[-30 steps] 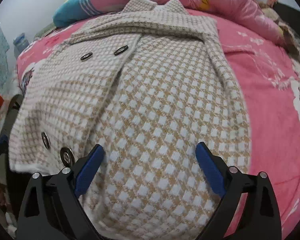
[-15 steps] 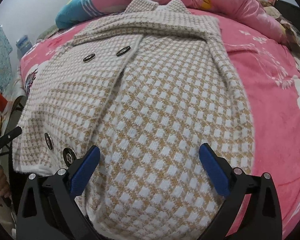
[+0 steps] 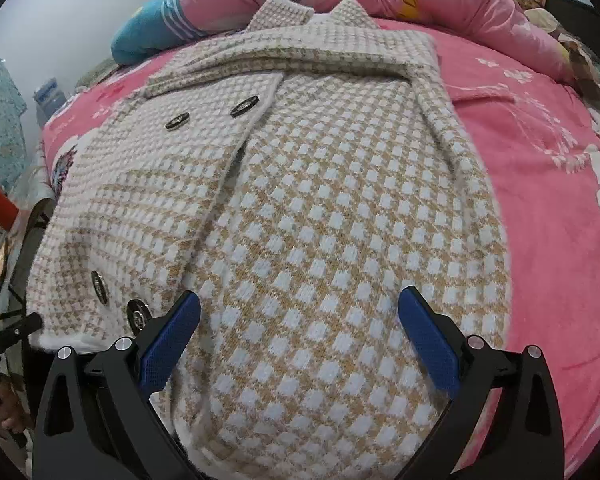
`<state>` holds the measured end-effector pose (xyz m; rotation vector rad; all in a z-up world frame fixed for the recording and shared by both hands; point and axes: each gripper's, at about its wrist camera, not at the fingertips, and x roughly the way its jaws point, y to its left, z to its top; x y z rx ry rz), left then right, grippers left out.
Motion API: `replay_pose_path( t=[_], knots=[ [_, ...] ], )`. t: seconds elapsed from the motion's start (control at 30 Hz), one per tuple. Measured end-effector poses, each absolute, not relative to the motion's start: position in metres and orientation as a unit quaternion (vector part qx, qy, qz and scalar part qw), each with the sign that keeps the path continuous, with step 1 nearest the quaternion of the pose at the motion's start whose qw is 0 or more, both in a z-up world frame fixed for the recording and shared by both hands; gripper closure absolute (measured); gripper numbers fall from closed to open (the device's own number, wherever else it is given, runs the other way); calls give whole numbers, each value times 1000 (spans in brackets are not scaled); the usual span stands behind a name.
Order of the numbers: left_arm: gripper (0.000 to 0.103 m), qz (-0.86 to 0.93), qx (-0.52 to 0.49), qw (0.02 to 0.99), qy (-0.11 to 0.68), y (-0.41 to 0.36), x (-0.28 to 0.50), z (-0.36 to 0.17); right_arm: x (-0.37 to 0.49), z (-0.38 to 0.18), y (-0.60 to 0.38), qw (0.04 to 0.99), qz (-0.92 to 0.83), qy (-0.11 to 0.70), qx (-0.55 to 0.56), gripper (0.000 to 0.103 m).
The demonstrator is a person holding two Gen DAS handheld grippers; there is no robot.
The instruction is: Fold large clothes
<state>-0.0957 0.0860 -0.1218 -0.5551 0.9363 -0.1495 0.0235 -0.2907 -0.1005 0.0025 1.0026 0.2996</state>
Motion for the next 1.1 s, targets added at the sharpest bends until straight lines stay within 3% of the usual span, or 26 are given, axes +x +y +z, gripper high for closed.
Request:
replay_pose_path(
  t=[0.07,0.4,0.8,0.87,0.93,1.1],
  knots=[
    [76,-72,-260,856,441,85,-93,-118,19,-93,-298,865,158,476,18,7],
    [77,-68,-220,865,445,73,-89,-113,-36,-65,-386,866,127,469,118,12],
    [78,-51,-174,874,452,64,-88,-109,-75,-134,-396,772,166,558,255,53],
    [78,-48,-164,875,452,61,-89,-110,-74,-146,-393,762,164,570,259,64],
    [78,-46,-153,877,452,58,-90,-109,-74,-157,-392,749,169,581,268,84],
    [92,-54,-134,887,438,54,-95,-97,-78,-141,-379,758,206,566,251,93]
  ],
)
